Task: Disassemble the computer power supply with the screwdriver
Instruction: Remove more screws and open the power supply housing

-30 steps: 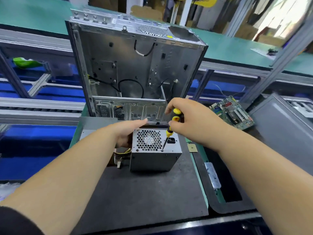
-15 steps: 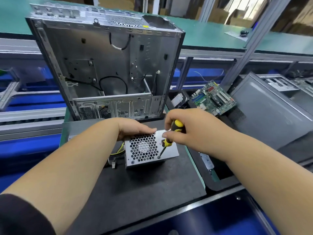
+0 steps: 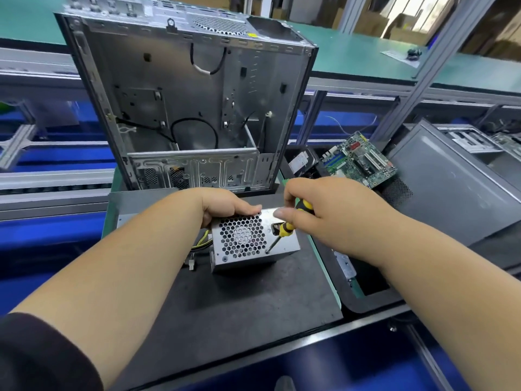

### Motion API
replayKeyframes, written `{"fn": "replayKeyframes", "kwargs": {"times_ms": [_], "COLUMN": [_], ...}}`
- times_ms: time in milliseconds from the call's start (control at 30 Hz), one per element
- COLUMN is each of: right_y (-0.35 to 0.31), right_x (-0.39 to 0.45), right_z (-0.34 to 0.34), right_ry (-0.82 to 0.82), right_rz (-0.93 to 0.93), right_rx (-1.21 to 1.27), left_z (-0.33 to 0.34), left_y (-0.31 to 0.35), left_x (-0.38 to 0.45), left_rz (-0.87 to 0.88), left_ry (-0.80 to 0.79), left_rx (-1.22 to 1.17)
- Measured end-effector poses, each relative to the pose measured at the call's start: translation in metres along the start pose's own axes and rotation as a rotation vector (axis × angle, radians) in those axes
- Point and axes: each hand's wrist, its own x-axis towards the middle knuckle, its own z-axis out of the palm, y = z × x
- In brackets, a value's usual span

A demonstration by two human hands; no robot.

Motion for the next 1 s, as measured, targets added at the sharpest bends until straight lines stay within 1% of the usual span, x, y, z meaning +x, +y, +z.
{"fn": "replayKeyframes", "kwargs": {"times_ms": [100, 200, 267, 300, 400, 433, 533, 733, 800, 933, 1000], "right_y": [0.0, -0.001, -0.003, -0.004, -0.003, -0.003, -0.001, -0.002, -0.004, -0.005, -0.005], "right_x": [-0.001, -0.003, -0.004, -0.004, -0.004, -0.002, -0.001, -0.004, -0.002, 0.009, 0.016], "right_z": [0.0, -0.001, -0.001, -0.001, 0.0, 0.0, 0.001, 0.0, 0.001, 0.0, 0.0], "right_ry": [-0.03, -0.047, -0.058, -0.054, -0.006, 0.002, -0.01, -0.073, -0.068, -0.011, -0.033], "right_rz": [0.024, 0.001, -0.027, -0.027, 0.013, 0.037, 0.08, 0.047, 0.064, 0.12, 0.136], "right_rx": [0.119, 0.262, 0.282, 0.261, 0.074, 0.046, 0.118, 0.243, 0.207, 0.002, -0.01], "left_z": [-0.001, 0.0, 0.0, 0.0, 0.0, -0.001, -0.002, -0.006, -0.007, -0.005, -0.004], "left_y": [-0.001, 0.0, 0.001, 0.001, 0.002, 0.002, 0.002, -0.002, -0.002, 0.0, 0.0], "left_x": [0.0, -0.002, -0.002, -0.002, -0.002, -0.002, 0.001, 0.007, 0.007, 0.004, 0.003], "left_rz": [-0.013, -0.017, -0.018, -0.019, -0.02, -0.018, -0.02, -0.028, -0.024, -0.009, -0.014], "left_ry": [-0.032, -0.036, -0.038, -0.042, -0.053, -0.056, -0.055, -0.034, -0.025, -0.044, -0.036], "left_rx": [-0.015, -0.035, -0.04, -0.042, -0.048, -0.062, -0.086, -0.14, -0.139, -0.113, -0.117]}}
